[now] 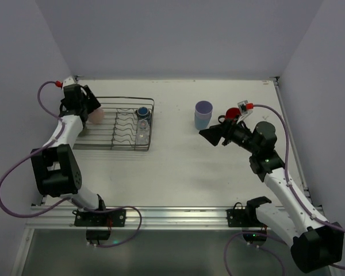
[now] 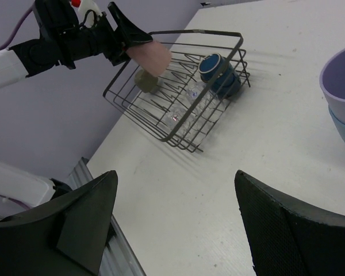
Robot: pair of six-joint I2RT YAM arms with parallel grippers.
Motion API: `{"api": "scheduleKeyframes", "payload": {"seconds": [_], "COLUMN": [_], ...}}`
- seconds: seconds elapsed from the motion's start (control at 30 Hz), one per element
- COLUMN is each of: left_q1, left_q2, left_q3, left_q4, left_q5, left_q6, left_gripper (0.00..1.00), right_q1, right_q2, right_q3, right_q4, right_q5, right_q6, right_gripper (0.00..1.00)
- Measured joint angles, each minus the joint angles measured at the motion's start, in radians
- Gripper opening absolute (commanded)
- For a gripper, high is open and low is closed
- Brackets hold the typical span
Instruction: Unload the cups from the dish rack
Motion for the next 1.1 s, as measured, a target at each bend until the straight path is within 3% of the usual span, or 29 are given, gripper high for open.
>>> {"api": "scheduleKeyframes", "payload": {"seconds": [0.27, 0.5, 0.8, 1.1], "left_q1": [0.0, -0.024, -0.261, -0.433], "left_q2": [-0.206, -0.498, -0.729, -0.747], "left_q3": [-0.096, -0.256, -0.36, -0.487], "left_q4": [-0.042, -0.068, 0.037, 0.236], "left_q5": [0.109, 0.243, 0.407, 0.504], "left_q6": [-0.086, -0.198, -0.385, -0.566], "left_gripper": [0.08, 0.05, 0.05, 0.06], "right_q1": [0.102, 0.225, 0.402, 0.418], "right_q2": [-0.013, 0.021, 0.127, 0.237], "right_q3": [0.075, 0.049, 0.047, 0.047], "right_q4": [0.003, 0.146, 0.309, 0.412], "right_q5": [0.051, 0.1, 0.215, 0.274], "right_q6": [0.058, 0.207, 0.305, 0.377], "right_gripper": [0.84, 0.83, 0.82, 0.79]}}
